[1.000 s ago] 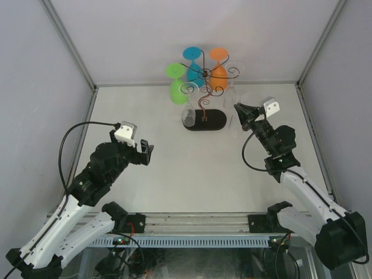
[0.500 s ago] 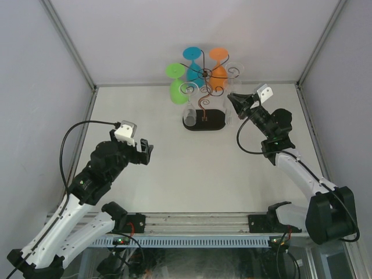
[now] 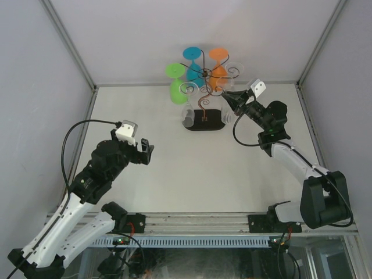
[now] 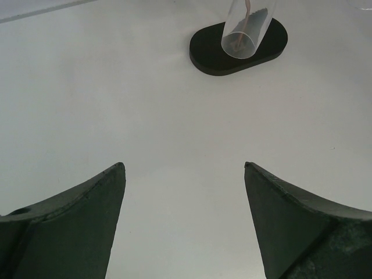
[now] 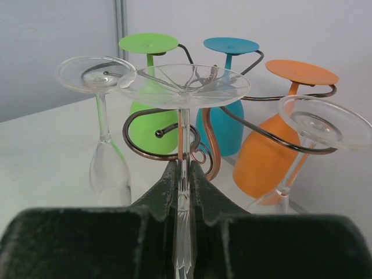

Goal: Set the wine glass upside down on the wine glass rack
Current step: Turn the wine glass upside down at the wine rack.

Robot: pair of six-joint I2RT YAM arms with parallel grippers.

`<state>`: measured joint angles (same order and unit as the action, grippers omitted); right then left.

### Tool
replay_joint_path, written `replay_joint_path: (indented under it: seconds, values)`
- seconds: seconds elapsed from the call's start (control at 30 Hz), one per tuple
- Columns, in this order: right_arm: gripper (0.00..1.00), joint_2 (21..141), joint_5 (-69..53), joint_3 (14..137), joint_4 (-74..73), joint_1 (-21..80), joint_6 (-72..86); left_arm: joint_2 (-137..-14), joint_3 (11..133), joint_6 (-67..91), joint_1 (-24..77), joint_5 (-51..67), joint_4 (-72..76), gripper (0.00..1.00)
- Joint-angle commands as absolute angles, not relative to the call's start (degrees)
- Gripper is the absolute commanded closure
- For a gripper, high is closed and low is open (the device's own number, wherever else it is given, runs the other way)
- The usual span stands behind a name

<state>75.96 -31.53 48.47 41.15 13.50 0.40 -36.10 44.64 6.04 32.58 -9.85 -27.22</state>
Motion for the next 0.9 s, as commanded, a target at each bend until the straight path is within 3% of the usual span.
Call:
replay_joint_path:
  seconds: [0.0,0.87]
  values:
    - [1.0,77.46,-33.02,51.94,44.06,13.18,0.06,-36.33,43.9,6.42,31.95,-8.81,-25.84,0.13]
    - [1.0,86.33,-34.47,58.16,41.85,13.52,1.51,-37.25,44.11,6.33,31.48,-7.67,-26.1,0.13]
